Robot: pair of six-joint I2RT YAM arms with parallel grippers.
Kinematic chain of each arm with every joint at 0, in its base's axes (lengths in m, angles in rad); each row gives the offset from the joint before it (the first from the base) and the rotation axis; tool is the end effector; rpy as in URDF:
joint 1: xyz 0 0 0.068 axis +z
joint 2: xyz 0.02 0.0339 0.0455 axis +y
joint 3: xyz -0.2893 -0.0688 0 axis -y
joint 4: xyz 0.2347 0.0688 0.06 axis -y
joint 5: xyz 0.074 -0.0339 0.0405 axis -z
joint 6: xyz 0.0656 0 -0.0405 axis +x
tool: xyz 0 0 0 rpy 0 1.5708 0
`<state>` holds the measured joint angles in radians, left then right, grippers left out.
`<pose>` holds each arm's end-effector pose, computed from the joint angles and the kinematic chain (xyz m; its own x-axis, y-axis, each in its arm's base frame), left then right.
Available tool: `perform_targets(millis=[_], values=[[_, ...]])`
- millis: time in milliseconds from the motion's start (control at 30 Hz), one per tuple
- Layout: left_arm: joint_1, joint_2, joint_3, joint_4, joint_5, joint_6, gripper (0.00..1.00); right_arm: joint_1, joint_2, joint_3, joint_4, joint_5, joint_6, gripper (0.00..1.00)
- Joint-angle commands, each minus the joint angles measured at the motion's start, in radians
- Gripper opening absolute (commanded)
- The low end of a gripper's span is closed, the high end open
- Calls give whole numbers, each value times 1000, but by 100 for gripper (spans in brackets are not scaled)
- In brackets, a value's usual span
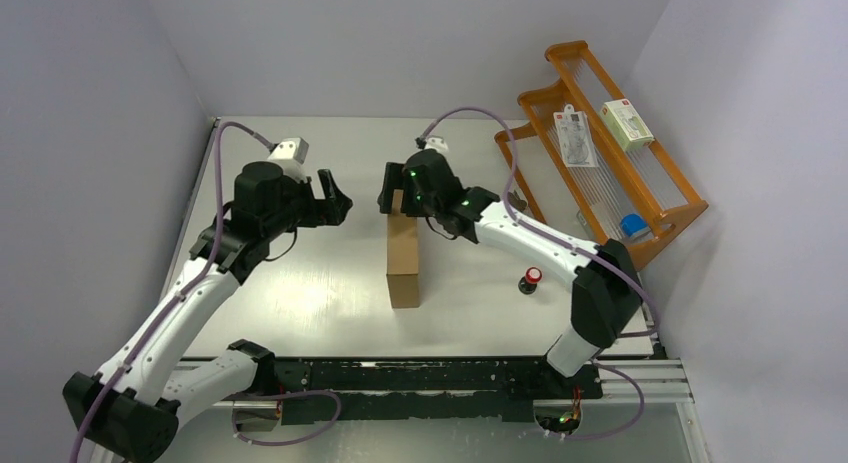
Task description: Fold the paper box
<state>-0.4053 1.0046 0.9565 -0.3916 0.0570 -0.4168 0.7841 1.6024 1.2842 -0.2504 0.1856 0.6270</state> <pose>0.2084 -0.0935 0.3469 -0.5362 -0.2097 -0.8176 0.2449 0.8883 -0.3885 0.2829 0.2651 0.3117 -0.6513 0.1648 -0.7407 -0.2492 0.8755 0.4139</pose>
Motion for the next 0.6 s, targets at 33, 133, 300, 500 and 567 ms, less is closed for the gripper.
perform_targets(millis=[33, 133, 300, 500, 567], values=[[8, -74, 36, -122, -139, 106, 92, 32, 75, 64, -142, 139, -23, 100], [8, -94, 18, -128, -174, 125, 92, 32, 80, 53, -146, 145, -22, 96], [7, -109, -7, -124, -208, 140, 92, 10, 30, 4, -107, 91, -17, 77], [14, -110, -14, -123, -224, 156, 92, -77, -59, -96, 24, -99, 25, 67], [18, -113, -14, -121, -224, 159, 92, -116, -85, -142, 108, -195, 66, 65]])
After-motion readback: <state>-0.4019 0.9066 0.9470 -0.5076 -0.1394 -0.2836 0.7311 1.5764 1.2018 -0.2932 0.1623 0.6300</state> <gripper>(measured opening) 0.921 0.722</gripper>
